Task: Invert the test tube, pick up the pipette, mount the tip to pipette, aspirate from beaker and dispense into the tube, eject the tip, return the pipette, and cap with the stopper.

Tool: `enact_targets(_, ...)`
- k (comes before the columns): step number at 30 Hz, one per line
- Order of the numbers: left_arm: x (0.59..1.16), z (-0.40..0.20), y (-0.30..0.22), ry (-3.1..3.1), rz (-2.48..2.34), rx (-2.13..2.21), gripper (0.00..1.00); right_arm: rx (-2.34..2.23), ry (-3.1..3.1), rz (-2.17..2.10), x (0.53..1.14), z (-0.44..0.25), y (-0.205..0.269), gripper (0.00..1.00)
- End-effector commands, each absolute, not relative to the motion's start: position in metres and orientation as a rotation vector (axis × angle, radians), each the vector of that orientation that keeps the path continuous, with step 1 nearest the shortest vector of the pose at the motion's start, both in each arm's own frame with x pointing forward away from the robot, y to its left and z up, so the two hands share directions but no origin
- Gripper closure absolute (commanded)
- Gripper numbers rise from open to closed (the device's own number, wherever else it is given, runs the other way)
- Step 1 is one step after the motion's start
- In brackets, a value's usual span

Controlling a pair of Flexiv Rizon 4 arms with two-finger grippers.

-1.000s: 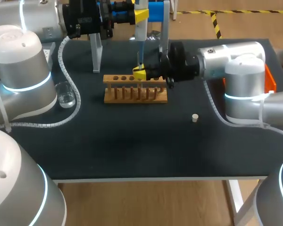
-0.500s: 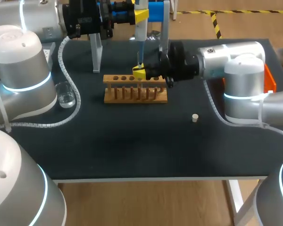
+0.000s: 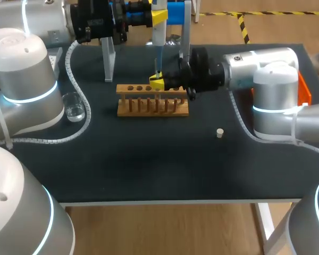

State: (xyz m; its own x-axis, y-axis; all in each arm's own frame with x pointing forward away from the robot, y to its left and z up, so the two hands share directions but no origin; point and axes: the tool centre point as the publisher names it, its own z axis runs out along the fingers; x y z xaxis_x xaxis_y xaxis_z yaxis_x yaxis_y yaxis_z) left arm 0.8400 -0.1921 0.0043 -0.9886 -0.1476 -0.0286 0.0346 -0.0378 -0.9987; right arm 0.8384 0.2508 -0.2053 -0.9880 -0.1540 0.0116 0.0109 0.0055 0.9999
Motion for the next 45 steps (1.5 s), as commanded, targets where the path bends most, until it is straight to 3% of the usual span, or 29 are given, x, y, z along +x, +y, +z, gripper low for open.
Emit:
enact_targets(1, 0.8406, 0.0026, -0.1922, 2.086, -2.173, -0.123, 1.0, 0.153, -2.143, -2.131, 0.8366, -0.2039, 0.2475, 1.0)
enact_targets(45, 0.8406, 0.0026, -0.1922, 2.086, -2.173, -0.123, 1.0, 0.167, -2.149, -2.133, 0.8331, -0.2032, 0.2445, 1.0)
